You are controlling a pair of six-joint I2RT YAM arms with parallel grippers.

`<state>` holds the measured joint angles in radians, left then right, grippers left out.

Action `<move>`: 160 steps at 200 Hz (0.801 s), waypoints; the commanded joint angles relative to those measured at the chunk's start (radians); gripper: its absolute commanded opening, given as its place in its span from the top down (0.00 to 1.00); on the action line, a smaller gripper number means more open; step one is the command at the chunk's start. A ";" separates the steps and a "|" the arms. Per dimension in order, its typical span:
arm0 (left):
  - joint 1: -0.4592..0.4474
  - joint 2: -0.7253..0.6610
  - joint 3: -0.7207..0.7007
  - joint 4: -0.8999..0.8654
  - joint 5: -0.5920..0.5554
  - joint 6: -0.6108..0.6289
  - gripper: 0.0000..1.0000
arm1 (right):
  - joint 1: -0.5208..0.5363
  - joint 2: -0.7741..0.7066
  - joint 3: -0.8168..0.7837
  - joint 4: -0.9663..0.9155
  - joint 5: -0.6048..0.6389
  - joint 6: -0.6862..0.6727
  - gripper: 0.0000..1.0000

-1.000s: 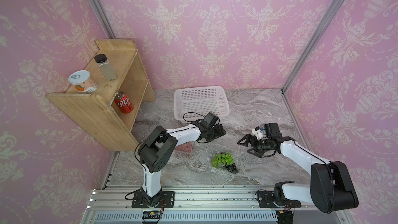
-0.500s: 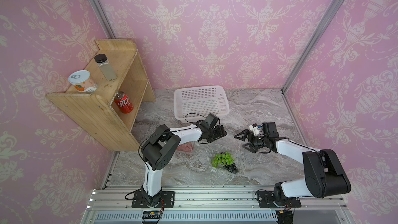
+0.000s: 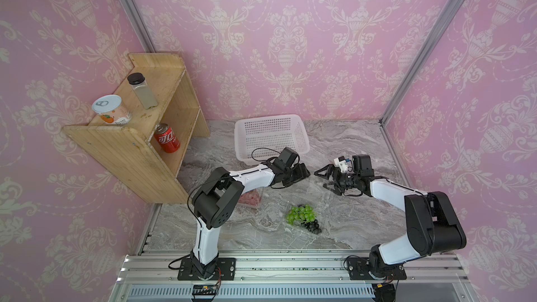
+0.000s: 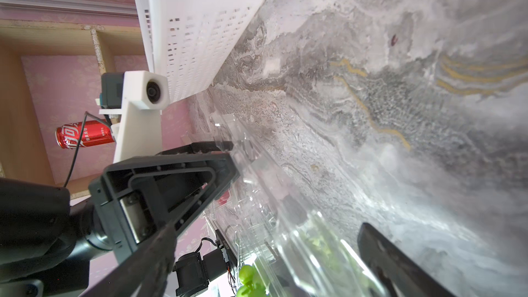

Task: Pack grapes into containers
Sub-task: Close the packing box at the center of the board.

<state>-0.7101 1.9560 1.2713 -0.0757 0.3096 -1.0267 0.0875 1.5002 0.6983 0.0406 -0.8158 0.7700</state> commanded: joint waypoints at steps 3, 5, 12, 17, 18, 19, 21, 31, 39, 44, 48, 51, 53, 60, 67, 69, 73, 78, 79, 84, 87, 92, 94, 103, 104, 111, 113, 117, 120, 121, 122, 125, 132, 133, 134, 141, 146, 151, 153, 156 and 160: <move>0.003 -0.052 0.028 -0.029 0.015 0.031 0.22 | 0.008 -0.076 0.050 -0.101 -0.024 -0.050 0.01; 0.002 -0.054 0.029 -0.030 0.014 0.031 0.22 | 0.008 -0.082 0.053 -0.109 -0.025 -0.052 0.01; 0.001 -0.066 0.031 -0.034 0.014 0.033 0.22 | 0.008 -0.099 0.061 -0.131 -0.028 -0.059 0.01; 0.002 -0.073 0.031 -0.036 0.012 0.036 0.22 | 0.009 -0.108 0.066 -0.144 -0.031 -0.064 0.01; 0.003 -0.075 0.032 -0.037 0.012 0.036 0.22 | 0.010 -0.112 0.067 -0.146 -0.032 -0.066 0.01; 0.003 -0.077 0.032 -0.037 0.012 0.038 0.22 | 0.010 -0.115 0.068 -0.149 -0.032 -0.067 0.01; 0.002 -0.080 0.033 -0.038 0.013 0.039 0.22 | 0.011 -0.120 0.069 -0.156 -0.032 -0.068 0.01; 0.001 -0.096 0.035 -0.046 0.008 0.044 0.22 | 0.015 -0.147 0.076 -0.191 -0.029 -0.077 0.01; 0.002 -0.112 0.036 -0.051 0.006 0.048 0.22 | 0.018 -0.168 0.079 -0.207 -0.029 -0.082 0.01; 0.002 -0.120 0.036 -0.053 0.006 0.052 0.21 | 0.020 -0.181 0.078 -0.215 -0.028 -0.081 0.01; 0.002 -0.126 0.036 -0.056 0.004 0.053 0.21 | 0.020 -0.191 0.078 -0.221 -0.029 -0.083 0.01; 0.002 -0.131 0.036 -0.059 0.003 0.055 0.21 | 0.021 -0.197 0.078 -0.226 -0.028 -0.084 0.00; 0.002 -0.133 0.035 -0.061 0.003 0.057 0.21 | 0.021 -0.202 0.078 -0.230 -0.029 -0.086 0.00; 0.002 -0.144 0.034 -0.062 0.003 0.061 0.21 | 0.024 -0.214 0.078 -0.242 -0.028 -0.090 0.01; 0.003 -0.156 0.033 -0.067 0.004 0.063 0.21 | 0.027 -0.223 0.075 -0.248 -0.027 -0.089 0.00; 0.004 -0.158 0.033 -0.067 0.005 0.064 0.21 | 0.028 -0.226 0.074 -0.249 -0.026 -0.089 0.01; 0.002 -0.164 0.033 -0.070 0.004 0.065 0.21 | 0.029 -0.232 0.071 -0.251 -0.025 -0.088 0.01; 0.001 -0.172 0.030 -0.071 0.002 0.067 0.21 | 0.032 -0.238 0.069 -0.251 -0.025 -0.087 0.01; 0.001 -0.174 0.030 -0.071 0.002 0.068 0.21 | 0.032 -0.239 0.068 -0.250 -0.025 -0.087 0.01; 0.002 -0.181 0.027 -0.072 0.002 0.067 0.21 | 0.035 -0.242 0.066 -0.250 -0.026 -0.087 0.00; 0.002 -0.185 0.026 -0.070 0.004 0.068 0.21 | 0.035 -0.244 0.066 -0.251 -0.025 -0.087 0.01; 0.004 -0.190 0.021 -0.068 0.005 0.069 0.21 | 0.038 -0.245 0.064 -0.252 -0.021 -0.087 0.01; 0.002 -0.191 0.021 -0.067 0.005 0.071 0.20 | 0.038 -0.245 0.064 -0.253 -0.019 -0.088 0.01; 0.003 -0.197 0.017 -0.068 0.002 0.074 0.20 | 0.038 -0.244 0.062 -0.252 -0.013 -0.090 0.00; 0.003 -0.197 0.017 -0.068 0.002 0.074 0.20 | 0.038 -0.243 0.063 -0.252 -0.012 -0.089 0.00; 0.004 -0.194 0.017 -0.067 0.001 0.075 0.20 | 0.038 -0.239 0.064 -0.252 -0.008 -0.092 0.01; 0.003 -0.193 0.017 -0.066 0.002 0.075 0.20 | 0.039 -0.237 0.066 -0.252 -0.008 -0.090 0.00; 0.004 -0.191 0.017 -0.063 0.003 0.076 0.20 | 0.038 -0.234 0.066 -0.249 -0.009 -0.090 0.01; 0.005 -0.188 0.018 -0.064 0.004 0.076 0.20 | 0.040 -0.231 0.067 -0.246 -0.010 -0.090 0.00; 0.006 -0.187 0.019 -0.065 0.005 0.076 0.20 | 0.040 -0.231 0.067 -0.245 -0.010 -0.091 0.01; 0.005 -0.186 0.020 -0.065 0.006 0.077 0.20 | 0.040 -0.230 0.067 -0.245 -0.010 -0.091 0.01; 0.005 -0.184 0.021 -0.065 0.007 0.076 0.20 | 0.040 -0.227 0.068 -0.245 -0.008 -0.092 0.01; 0.006 -0.177 0.023 -0.062 0.010 0.078 0.21 | 0.040 -0.223 0.074 -0.252 -0.001 -0.097 0.01; 0.006 -0.176 0.023 -0.062 0.010 0.078 0.20 | 0.040 -0.222 0.074 -0.252 0.000 -0.098 0.01; 0.006 -0.176 0.023 -0.060 0.011 0.078 0.20 | 0.040 -0.220 0.075 -0.254 0.001 -0.099 0.01; 0.007 -0.175 0.023 -0.058 0.013 0.079 0.20 | 0.041 -0.218 0.081 -0.265 0.007 -0.112 0.01; 0.008 -0.174 0.022 -0.053 0.012 0.080 0.20 | 0.040 -0.218 0.085 -0.273 0.012 -0.118 0.01; 0.008 -0.176 0.021 -0.049 0.011 0.081 0.20 | 0.040 -0.219 0.087 -0.277 0.018 -0.123 0.01; 0.008 -0.176 0.022 -0.049 0.011 0.081 0.20 | 0.040 -0.220 0.087 -0.279 0.018 -0.125 0.01; 0.011 -0.177 0.022 -0.047 0.011 0.082 0.20 | 0.040 -0.221 0.089 -0.280 0.018 -0.129 0.01; 0.012 -0.178 0.023 -0.044 0.012 0.082 0.20 | 0.040 -0.222 0.091 -0.285 0.017 -0.131 0.01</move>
<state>-0.7082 1.7817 1.2785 -0.1200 0.3092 -0.9806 0.1204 1.2766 0.7567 -0.2043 -0.8127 0.6865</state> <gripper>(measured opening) 0.796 0.994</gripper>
